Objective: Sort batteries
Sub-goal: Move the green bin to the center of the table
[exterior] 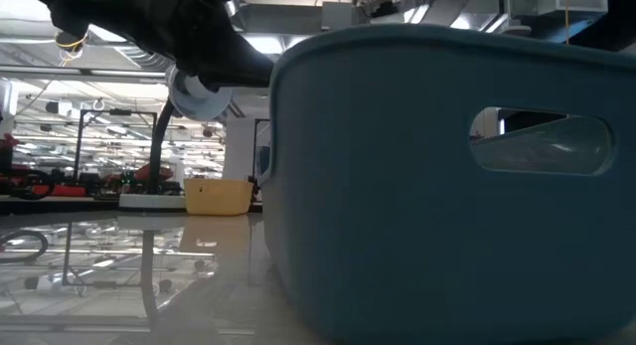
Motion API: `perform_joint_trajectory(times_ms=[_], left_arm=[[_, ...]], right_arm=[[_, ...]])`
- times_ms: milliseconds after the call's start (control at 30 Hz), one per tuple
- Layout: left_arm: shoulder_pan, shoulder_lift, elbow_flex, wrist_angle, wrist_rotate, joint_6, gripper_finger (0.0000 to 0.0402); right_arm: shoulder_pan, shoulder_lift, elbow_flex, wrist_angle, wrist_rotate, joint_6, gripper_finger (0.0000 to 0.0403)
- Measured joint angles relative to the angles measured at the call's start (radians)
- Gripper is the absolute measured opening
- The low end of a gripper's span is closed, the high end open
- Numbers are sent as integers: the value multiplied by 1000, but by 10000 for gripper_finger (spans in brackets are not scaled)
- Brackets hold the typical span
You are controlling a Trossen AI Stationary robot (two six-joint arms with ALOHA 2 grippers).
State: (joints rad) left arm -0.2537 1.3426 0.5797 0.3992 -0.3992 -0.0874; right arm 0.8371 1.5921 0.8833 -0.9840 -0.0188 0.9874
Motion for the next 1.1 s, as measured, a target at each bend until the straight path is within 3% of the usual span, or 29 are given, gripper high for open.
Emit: perform_joint_trajectory(times_ms=[67,133,433,700,900,1100], left_arm=[[-1,0,0,0,0,-10,119],[-1,0,0,0,0,-15,119],[0,1,0,0,0,-15,119],[1,1,0,0,0,-3,119],[11,1,0,0,0,16,119],[28,1,0,-22,0,10,119]], right_arm=[[0,-1,1,3,-2,-18,25],[-1,-3,3,9,-2,-41,11],[0,-39,37,-10,-12,-99,6],[-36,-128,198,-75,5,-112,2],[-163,-141,374,-235,27,-279,2],[-398,-142,519,-312,21,-608,1]])
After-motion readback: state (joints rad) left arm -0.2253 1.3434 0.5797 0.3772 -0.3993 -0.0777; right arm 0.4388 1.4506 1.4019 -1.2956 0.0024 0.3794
